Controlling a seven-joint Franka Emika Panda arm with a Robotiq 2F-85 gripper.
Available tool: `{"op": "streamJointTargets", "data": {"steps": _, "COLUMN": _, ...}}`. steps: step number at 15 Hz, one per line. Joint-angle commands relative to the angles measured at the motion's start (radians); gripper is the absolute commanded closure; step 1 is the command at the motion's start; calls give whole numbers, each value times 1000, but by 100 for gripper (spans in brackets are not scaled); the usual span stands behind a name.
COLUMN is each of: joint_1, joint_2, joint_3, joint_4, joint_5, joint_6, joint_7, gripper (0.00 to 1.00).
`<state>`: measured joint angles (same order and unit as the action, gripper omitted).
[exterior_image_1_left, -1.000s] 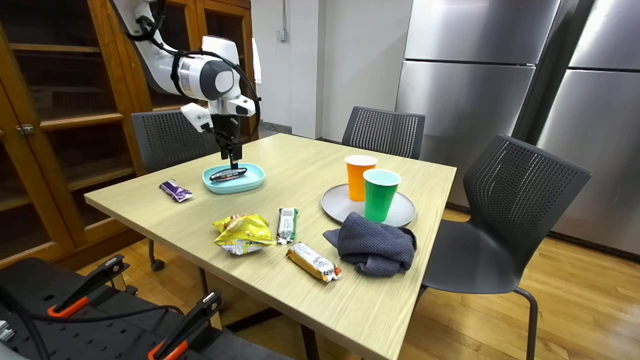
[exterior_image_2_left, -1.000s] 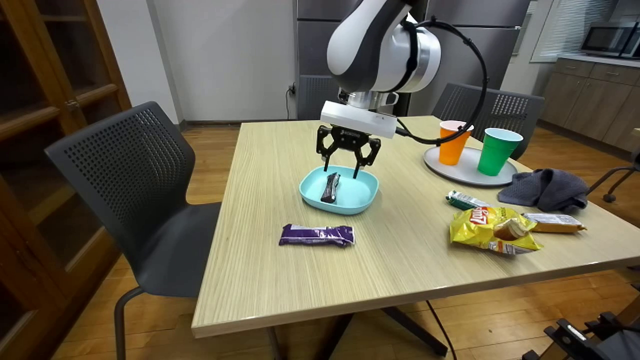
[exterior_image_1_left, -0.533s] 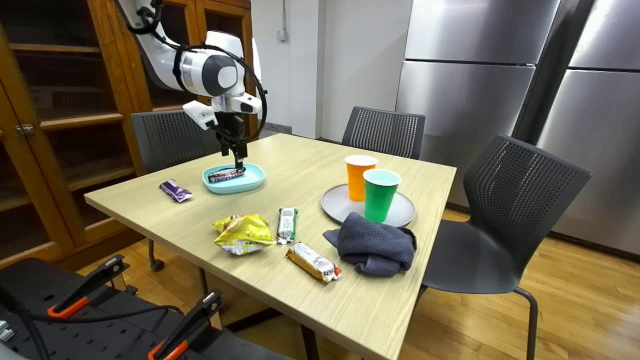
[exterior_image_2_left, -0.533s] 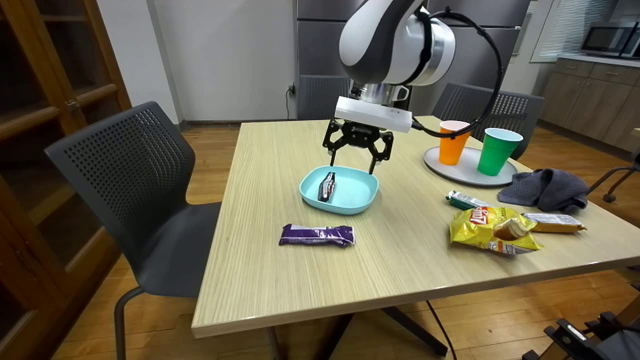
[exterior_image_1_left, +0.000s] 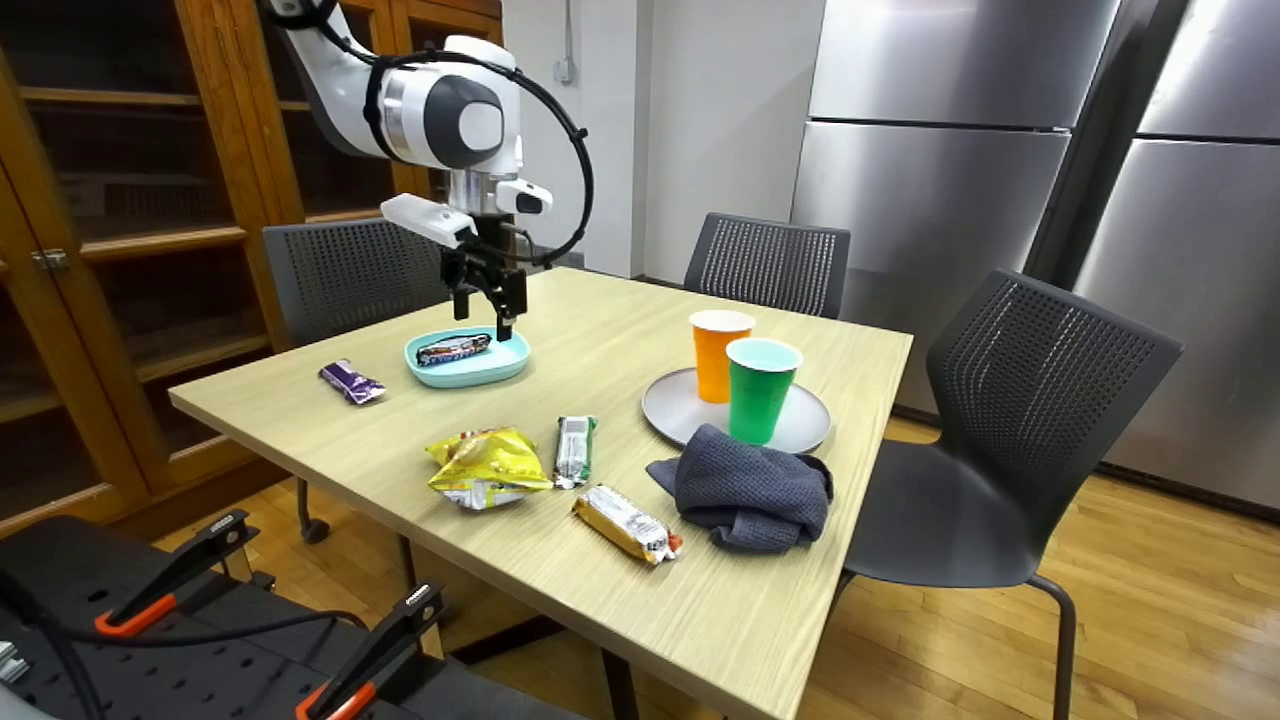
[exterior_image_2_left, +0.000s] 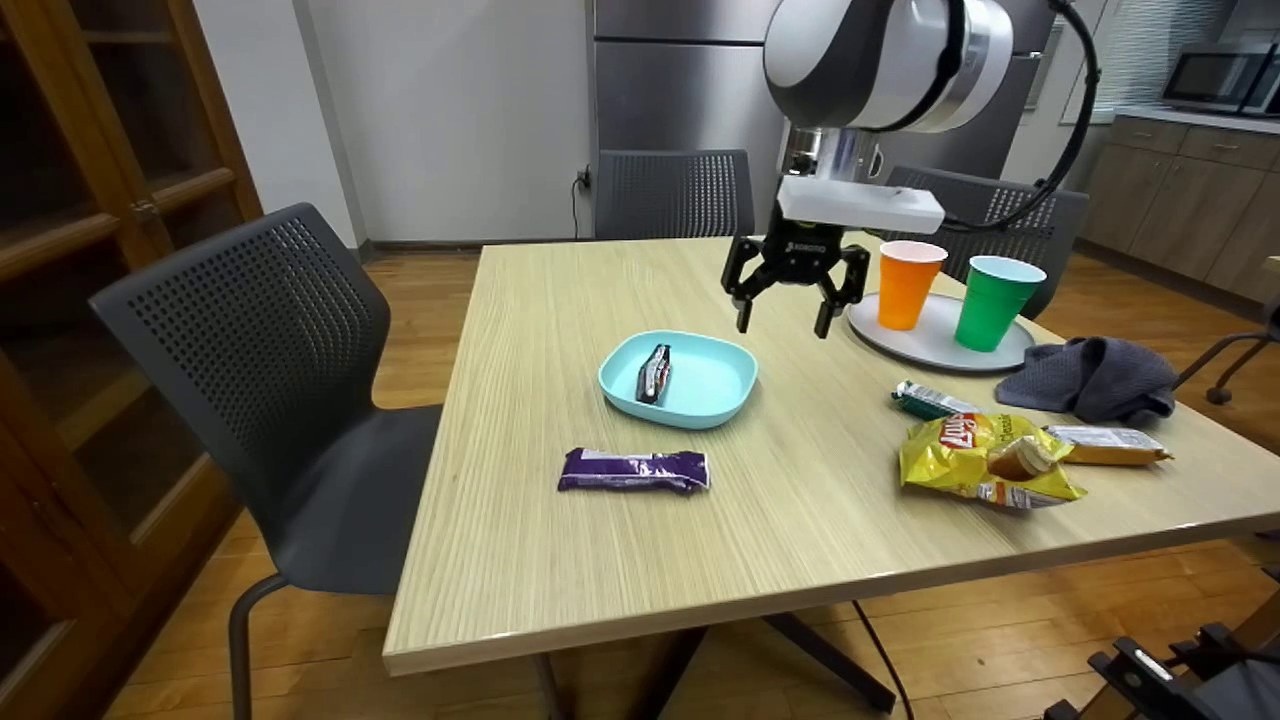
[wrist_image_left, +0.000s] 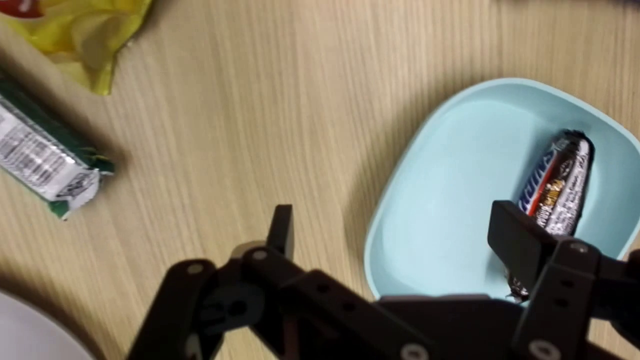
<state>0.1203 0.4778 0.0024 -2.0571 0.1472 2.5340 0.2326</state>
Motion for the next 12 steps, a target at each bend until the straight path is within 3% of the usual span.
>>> {"op": "streamJointTargets", "data": {"steps": 1, "joint_1": -73, "joint_2": -82, "joint_3": 11, "joint_4": -72, "joint_5": -33, "joint_6": -74, "joint_7": -160, "gripper": 0}}
{"op": "streamJointTargets", "data": {"steps": 12, "joint_1": -222, "joint_2": -131, "joint_3": -10, "joint_4": -132, "joint_5": -103, "joint_6": -142, "joint_7": -536, "gripper": 0}}
